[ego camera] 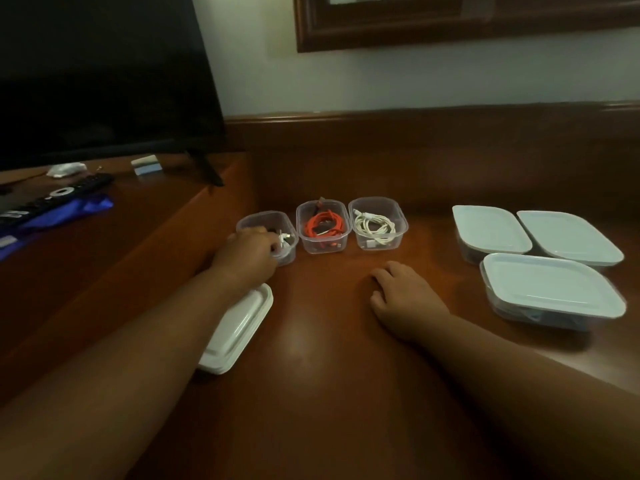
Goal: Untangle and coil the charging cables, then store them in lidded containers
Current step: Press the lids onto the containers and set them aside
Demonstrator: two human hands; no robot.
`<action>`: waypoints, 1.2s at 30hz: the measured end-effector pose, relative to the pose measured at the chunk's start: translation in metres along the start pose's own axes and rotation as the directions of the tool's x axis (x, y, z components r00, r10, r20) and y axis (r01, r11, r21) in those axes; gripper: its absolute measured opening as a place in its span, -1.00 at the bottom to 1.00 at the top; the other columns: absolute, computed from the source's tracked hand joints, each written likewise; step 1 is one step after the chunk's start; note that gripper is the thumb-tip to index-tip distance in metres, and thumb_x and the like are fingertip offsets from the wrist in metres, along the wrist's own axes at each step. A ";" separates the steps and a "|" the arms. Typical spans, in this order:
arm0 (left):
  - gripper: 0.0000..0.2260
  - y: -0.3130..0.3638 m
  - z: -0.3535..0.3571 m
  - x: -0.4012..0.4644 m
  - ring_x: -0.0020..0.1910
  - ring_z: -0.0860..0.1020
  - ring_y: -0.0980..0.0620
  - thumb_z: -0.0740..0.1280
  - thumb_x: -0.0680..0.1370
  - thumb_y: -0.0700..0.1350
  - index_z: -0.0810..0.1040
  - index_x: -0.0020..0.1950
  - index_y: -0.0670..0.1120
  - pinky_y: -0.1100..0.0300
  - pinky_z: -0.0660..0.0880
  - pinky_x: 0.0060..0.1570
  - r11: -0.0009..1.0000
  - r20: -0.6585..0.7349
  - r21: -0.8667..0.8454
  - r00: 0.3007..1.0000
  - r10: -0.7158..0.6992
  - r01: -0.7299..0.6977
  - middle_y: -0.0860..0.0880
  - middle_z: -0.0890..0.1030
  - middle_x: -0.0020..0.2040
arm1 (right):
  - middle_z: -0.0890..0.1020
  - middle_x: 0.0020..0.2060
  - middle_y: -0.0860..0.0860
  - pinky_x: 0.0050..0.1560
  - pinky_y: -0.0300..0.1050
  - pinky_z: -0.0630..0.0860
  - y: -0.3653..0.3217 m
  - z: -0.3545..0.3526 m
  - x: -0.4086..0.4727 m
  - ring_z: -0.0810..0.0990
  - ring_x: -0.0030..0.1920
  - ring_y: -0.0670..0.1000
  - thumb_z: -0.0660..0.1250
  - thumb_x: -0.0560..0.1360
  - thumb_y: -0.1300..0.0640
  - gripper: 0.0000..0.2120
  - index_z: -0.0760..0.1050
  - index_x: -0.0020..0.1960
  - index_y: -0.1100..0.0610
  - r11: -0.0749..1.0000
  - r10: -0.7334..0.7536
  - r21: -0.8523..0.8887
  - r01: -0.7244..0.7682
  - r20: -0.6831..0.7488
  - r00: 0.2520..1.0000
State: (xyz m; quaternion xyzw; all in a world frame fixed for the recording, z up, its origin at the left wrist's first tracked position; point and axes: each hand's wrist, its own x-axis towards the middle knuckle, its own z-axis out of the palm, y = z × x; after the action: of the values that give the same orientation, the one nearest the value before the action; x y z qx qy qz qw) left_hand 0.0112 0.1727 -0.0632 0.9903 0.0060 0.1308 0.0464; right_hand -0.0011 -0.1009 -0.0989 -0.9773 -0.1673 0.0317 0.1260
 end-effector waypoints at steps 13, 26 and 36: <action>-0.78 0.096 -0.022 -0.077 -0.04 0.54 0.12 0.31 0.60 0.03 0.61 0.21 0.05 0.22 0.49 -0.12 0.942 0.158 -0.236 0.947 0.279 -0.238 0.07 0.62 0.12 | 0.16 0.58 -0.02 0.47 0.04 0.31 0.002 -0.008 -0.070 0.20 0.54 0.03 0.41 0.49 -0.15 -0.14 -0.02 0.60 -0.04 0.963 0.035 0.264 -0.062 0.105 0.994; -0.77 0.127 -0.050 -0.148 -0.09 0.55 0.18 0.45 0.52 0.04 0.66 0.16 0.09 0.28 0.50 -0.10 0.765 0.207 -0.442 0.776 0.595 -0.469 0.18 0.59 -0.04 | 0.40 0.41 -0.20 0.31 0.07 0.49 0.023 0.005 -0.144 0.42 0.39 -0.11 0.66 0.12 -0.27 0.12 0.12 0.52 -0.24 0.716 -0.155 0.673 0.184 -0.104 0.982; -0.71 0.029 -0.045 -0.129 0.21 0.55 -0.07 0.29 0.53 -0.08 0.56 0.24 -0.04 0.12 0.49 0.10 0.973 0.340 0.205 0.925 -0.170 0.104 -0.05 0.58 0.24 | 0.50 0.29 -0.31 0.29 -0.02 0.51 0.013 -0.002 -0.152 0.50 0.28 -0.20 0.63 0.14 -0.27 0.00 0.16 0.44 -0.34 0.749 -0.175 0.622 0.229 -0.147 0.974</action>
State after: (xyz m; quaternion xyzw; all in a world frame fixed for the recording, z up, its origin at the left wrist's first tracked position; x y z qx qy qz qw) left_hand -0.1250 0.1448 -0.0505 0.9947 0.0791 -0.0548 -0.0355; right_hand -0.1399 -0.1646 -0.0971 -0.8537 -0.2460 0.0334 0.4577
